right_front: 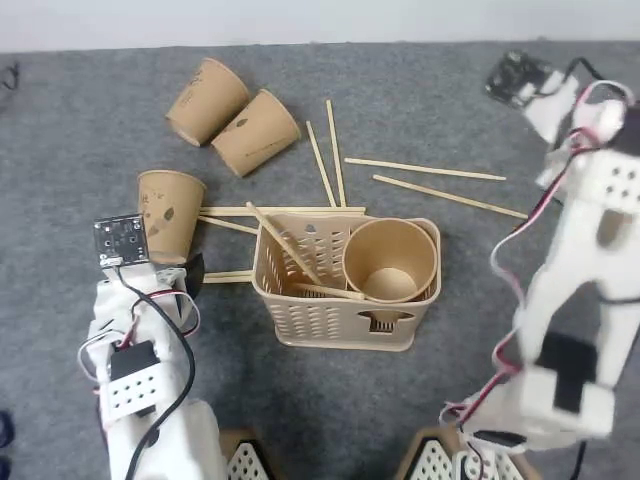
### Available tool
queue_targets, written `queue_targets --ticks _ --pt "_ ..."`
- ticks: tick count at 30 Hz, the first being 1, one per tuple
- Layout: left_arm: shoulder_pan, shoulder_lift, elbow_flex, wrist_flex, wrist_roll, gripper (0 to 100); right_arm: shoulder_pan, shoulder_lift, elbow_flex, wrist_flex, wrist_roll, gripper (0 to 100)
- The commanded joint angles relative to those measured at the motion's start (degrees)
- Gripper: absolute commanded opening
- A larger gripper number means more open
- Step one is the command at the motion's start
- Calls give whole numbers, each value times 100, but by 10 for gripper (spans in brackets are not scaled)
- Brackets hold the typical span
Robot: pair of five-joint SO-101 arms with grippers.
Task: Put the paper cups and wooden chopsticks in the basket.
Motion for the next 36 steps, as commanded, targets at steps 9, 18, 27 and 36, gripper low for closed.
queue_targets --ticks 9,18,27,36 --pt "35 -114 -13 -123 -44 332 -1411 -2879 -229 66 -2716 8" --pt "35 -114 -13 -123 -44 332 -3160 -3336 -149 171 -4369 8" --pt "35 -114 -13 -123 -44 332 -4646 -3336 545 163 -4633 8" --pt "35 -114 -13 -123 -44 332 -4629 -3609 2567 -233 -3851 8"
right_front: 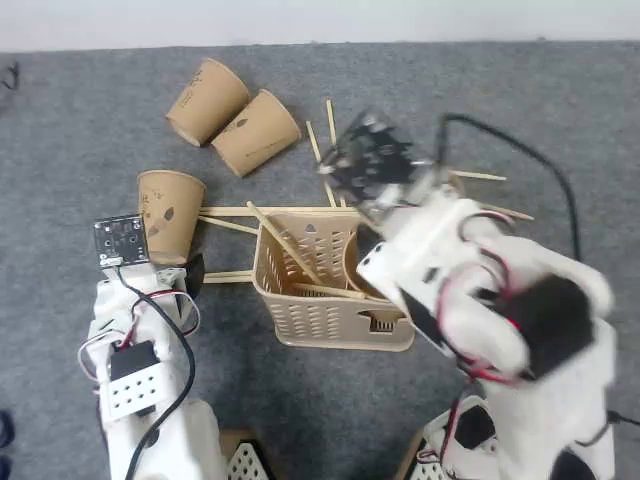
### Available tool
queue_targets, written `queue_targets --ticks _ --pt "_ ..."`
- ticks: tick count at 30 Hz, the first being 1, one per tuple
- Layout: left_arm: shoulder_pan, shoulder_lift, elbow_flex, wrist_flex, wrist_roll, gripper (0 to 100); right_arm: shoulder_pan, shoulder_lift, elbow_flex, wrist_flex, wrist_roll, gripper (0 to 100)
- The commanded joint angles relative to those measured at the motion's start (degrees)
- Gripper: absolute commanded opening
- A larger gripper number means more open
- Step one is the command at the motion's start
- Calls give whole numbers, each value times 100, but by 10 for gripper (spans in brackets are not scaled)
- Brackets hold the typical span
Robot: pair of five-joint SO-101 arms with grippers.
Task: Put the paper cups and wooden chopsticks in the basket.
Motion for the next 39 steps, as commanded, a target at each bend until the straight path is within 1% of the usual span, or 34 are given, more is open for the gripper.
queue_targets --ticks 1,4,6,10,11,12,16,17,26,31,34,39 --pt "35 -114 -13 -123 -44 332 -40 -356 703 -312 308 8" --pt "35 -114 -13 -123 -44 332 -48 -743 1477 -708 334 8" --pt "35 -114 -13 -123 -44 332 -48 -989 2066 -936 519 8" --pt "35 -114 -13 -123 -44 332 -48 -1560 2980 -1121 651 18" --pt "35 -114 -13 -123 -44 332 -48 -1727 3103 -1121 651 35" --pt "35 -114 -13 -123 -44 332 -48 -1886 3174 -1086 651 67" --pt "35 -114 -13 -123 -44 332 -66 -2501 3182 -884 642 263" --pt "35 -114 -13 -123 -44 332 -66 -2633 3182 -857 642 292" --pt "35 -114 -13 -123 -44 332 -75 -3046 3174 -514 659 275" --pt "35 -114 -13 -123 -44 332 -40 -3046 2576 -347 774 274" --pt "35 -114 -13 -123 -44 332 101 -2985 2505 -646 774 273" --pt "35 -114 -13 -123 -44 332 769 -3002 3684 -1613 774 273"
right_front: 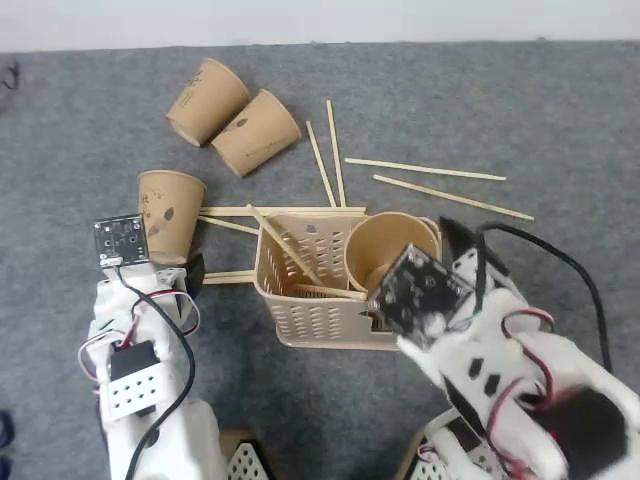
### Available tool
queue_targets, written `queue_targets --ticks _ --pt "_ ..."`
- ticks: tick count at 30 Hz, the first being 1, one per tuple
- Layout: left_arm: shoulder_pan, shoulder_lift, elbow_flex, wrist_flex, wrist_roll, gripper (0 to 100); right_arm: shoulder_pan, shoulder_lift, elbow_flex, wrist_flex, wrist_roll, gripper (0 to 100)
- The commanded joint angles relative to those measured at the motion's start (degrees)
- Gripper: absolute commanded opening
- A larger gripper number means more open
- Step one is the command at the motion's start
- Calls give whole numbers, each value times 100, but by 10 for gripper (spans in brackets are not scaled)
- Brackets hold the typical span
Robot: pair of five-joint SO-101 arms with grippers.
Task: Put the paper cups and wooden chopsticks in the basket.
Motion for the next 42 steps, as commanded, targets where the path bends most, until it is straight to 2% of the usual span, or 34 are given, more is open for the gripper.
queue_targets --ticks 1,6,12,17,23,30,33,35,40,42 --pt "35 -114 -13 -123 -44 332 479 4 765 -699 70 273" --pt "35 -114 -13 -123 -44 332 901 -13 1697 -1218 105 273" --pt "35 -114 -13 -123 -44 332 1385 -13 1749 -1235 316 273" --pt "35 -114 -13 -123 -44 332 1314 -163 1415 -1244 299 273" --pt "35 -114 -13 -123 -44 332 796 -505 782 -1191 281 273" --pt "-176 -123 -198 -97 0 332 734 -787 220 -1174 -501 273" --pt "-624 -123 -356 -97 9 332 1305 -1112 185 -1121 -598 273" --pt "-659 -114 -347 -79 9 332 1824 -1332 334 -1147 -598 273" --pt "-273 -114 -356 334 -79 332 2888 -1956 1002 -1156 -809 274" --pt "-158 -123 -374 519 -413 332 3169 -2141 1222 -1156 -835 274"
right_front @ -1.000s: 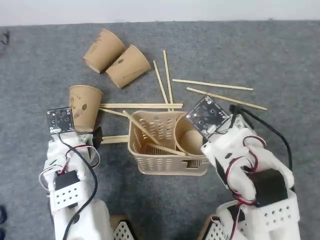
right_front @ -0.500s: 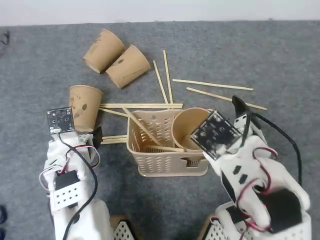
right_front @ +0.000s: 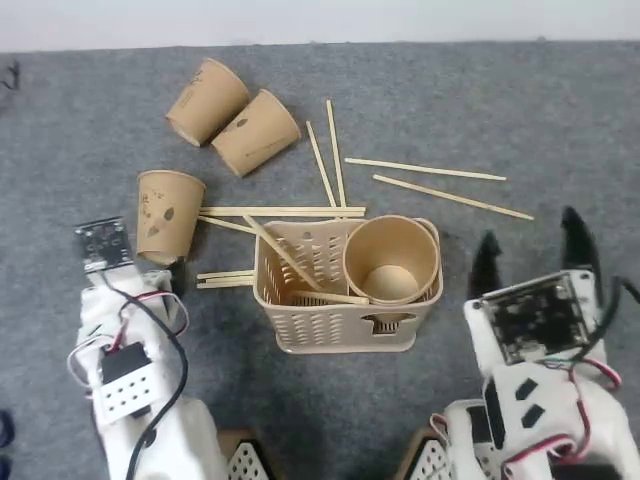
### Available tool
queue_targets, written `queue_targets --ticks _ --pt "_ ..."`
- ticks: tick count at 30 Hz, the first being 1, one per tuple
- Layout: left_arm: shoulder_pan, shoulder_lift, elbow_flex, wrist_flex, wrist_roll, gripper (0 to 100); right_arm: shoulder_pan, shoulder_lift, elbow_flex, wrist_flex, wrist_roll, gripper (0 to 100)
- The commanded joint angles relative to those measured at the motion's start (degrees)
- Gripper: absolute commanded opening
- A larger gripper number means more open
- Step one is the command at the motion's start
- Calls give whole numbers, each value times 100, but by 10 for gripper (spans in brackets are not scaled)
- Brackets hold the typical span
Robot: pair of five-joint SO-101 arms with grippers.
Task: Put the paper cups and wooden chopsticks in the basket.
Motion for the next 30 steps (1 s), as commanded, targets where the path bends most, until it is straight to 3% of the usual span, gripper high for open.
queue_targets --ticks 1,7,13,18,30 --pt "229 -123 -295 290 -457 332 576 -251 246 -57 -97 274" --pt "316 -123 -312 431 -589 332 1455 321 352 -831 -255 267" --pt "369 -123 -277 422 -589 332 1604 2651 -448 -1086 79 143" --pt "492 -114 -207 413 -607 332 1578 4497 -1662 -1103 255 216" --pt "510 -114 -189 404 -686 332 831 8022 -3710 -1138 2268 226"
